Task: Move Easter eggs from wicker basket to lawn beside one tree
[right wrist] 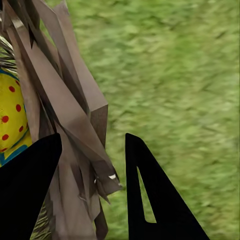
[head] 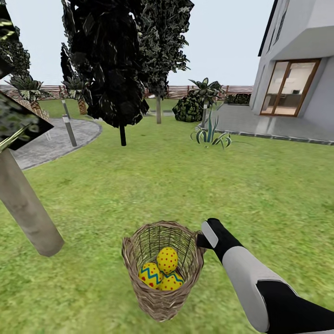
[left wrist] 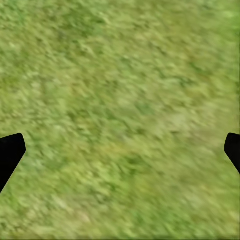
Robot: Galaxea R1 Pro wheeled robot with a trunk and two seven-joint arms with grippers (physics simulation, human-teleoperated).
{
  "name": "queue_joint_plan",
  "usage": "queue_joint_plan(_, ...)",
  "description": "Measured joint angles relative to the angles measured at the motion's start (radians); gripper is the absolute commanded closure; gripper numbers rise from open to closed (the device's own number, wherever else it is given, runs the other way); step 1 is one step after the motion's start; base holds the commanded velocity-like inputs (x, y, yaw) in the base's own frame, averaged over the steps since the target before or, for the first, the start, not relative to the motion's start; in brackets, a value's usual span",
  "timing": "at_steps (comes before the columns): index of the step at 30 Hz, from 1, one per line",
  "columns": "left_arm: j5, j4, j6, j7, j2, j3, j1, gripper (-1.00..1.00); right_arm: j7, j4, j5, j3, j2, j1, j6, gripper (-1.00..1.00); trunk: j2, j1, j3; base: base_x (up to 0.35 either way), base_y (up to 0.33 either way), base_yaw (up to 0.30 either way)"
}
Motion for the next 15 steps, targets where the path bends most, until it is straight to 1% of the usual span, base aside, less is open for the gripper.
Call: queue_joint_plan(15,0.0,0.002,0.002,0.0,0.0,0.0,0.0,-1.0,0.001,0.0,0.001,0.0,-0.001,0.0,0.0,1.0,-0.105,0.058,-0.047,0.0,0.0,0.0)
